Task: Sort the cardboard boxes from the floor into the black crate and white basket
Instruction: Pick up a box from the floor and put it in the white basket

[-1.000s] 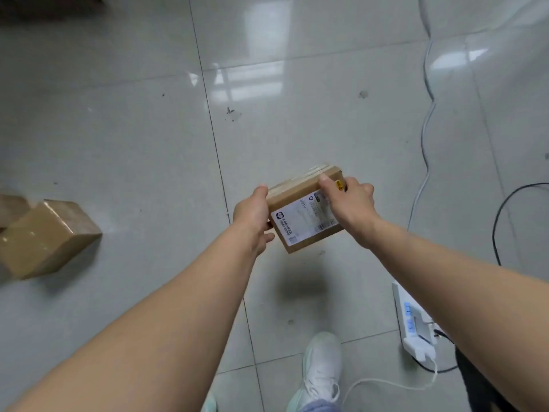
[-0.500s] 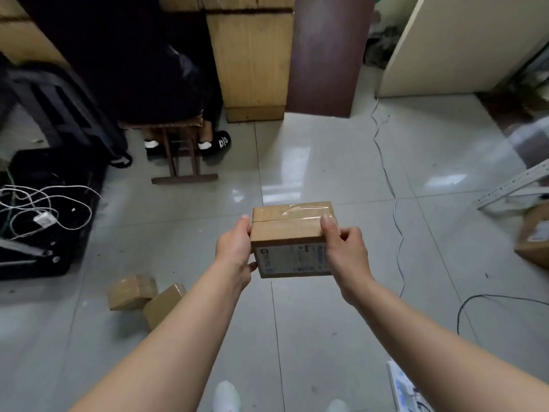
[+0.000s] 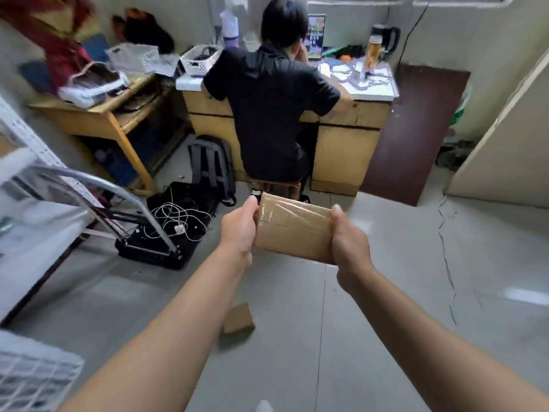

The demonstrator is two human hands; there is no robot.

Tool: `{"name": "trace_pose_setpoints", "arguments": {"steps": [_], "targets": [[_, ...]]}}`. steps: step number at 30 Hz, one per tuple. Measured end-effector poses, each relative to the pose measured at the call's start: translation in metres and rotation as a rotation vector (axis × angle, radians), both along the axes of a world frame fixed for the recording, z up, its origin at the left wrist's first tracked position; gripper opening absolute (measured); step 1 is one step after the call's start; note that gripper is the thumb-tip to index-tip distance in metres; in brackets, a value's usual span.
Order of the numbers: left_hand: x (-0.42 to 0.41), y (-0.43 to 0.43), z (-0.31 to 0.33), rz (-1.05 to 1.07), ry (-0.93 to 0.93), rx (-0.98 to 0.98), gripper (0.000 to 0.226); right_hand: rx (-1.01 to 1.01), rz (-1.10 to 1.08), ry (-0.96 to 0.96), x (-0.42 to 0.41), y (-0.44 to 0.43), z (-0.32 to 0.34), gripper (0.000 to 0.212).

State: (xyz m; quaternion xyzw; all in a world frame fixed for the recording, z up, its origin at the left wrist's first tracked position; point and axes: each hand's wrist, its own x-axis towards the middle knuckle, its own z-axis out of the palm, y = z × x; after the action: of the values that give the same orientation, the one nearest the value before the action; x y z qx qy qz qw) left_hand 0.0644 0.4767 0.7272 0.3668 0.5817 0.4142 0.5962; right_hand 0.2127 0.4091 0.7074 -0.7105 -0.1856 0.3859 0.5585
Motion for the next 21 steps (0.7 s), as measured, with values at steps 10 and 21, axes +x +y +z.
{"name": "trace_pose_setpoints", "arguments": {"steps": [10,21], "targets": [[-0.133,-0.081,0.047,0.471,-0.093,0.015,0.032,0.13,0.436,-0.004,-0.11,-0.008,0.067,0.045],[-0.293,-0.174,0.061,0.921,-0.11,0.147,0.017,0.247,0.835,0.001,-0.297,-0.03,0.084,0.025]]}}
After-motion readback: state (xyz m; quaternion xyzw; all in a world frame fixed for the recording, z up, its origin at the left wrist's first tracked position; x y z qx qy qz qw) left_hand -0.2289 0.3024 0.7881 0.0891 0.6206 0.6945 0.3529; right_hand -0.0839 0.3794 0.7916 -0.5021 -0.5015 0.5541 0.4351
